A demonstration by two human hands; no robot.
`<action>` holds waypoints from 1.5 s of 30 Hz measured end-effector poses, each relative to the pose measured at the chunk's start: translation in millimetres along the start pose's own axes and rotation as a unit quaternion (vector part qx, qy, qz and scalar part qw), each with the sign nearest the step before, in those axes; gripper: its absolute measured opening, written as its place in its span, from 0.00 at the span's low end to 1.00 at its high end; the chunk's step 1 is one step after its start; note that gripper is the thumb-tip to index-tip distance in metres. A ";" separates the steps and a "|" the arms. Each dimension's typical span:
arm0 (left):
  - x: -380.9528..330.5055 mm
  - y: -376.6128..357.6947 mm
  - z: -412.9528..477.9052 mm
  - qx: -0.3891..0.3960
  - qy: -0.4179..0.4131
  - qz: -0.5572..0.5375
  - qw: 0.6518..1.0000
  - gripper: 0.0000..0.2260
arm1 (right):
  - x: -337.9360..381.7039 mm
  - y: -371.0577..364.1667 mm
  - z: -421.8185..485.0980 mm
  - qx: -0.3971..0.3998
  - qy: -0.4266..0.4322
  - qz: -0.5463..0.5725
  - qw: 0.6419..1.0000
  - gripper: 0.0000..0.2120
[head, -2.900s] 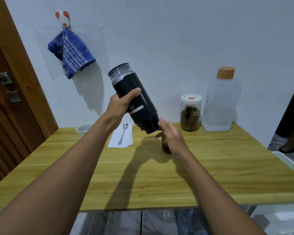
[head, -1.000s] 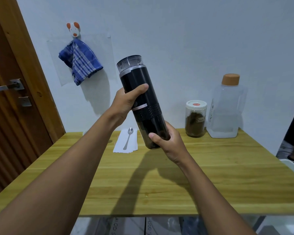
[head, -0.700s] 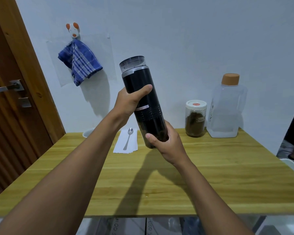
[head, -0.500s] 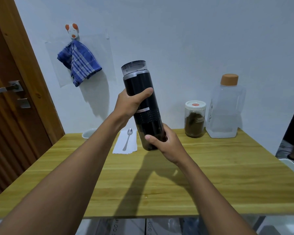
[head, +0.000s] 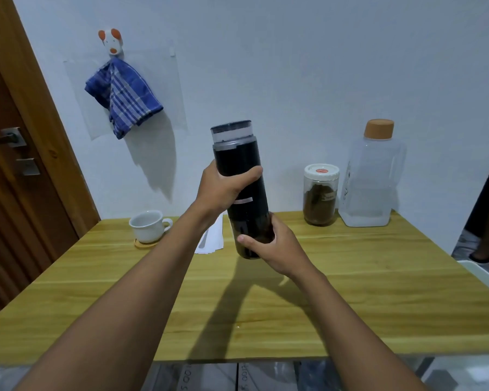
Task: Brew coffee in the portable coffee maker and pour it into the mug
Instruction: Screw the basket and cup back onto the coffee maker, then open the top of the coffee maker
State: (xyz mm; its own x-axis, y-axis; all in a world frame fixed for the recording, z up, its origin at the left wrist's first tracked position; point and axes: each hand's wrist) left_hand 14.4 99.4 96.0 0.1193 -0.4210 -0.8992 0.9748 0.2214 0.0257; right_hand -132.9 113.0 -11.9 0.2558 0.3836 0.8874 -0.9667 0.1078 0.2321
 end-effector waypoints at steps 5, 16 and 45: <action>28.1 -10.1 -10.4 -0.009 0.017 0.022 1.000 0.22 | -20.1 4.8 7.5 0.048 -0.059 -0.032 0.997 0.34; 82.6 -27.8 -28.7 -0.054 -0.002 0.116 0.992 0.30 | -60.3 -2.3 -3.6 0.081 -0.142 -0.007 0.987 0.41; 47.7 -2.1 -17.9 0.036 -0.010 0.056 0.998 0.36 | 82.1 41.0 57.2 -0.013 0.255 -0.269 0.929 0.15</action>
State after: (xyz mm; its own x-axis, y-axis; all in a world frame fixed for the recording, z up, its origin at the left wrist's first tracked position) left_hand 14.7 94.6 45.2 0.2321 -0.4149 -0.8798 0.9659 0.2053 0.1580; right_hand -151.9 96.5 93.2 0.6778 0.6516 0.3407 -0.6995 0.4285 0.5720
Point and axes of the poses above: each hand's wrist, its own z-axis towards the middle knuckle, its own y-axis out of the back of the hand, x = y × z, and after that the axes turned 10 degrees about -x, right-handed
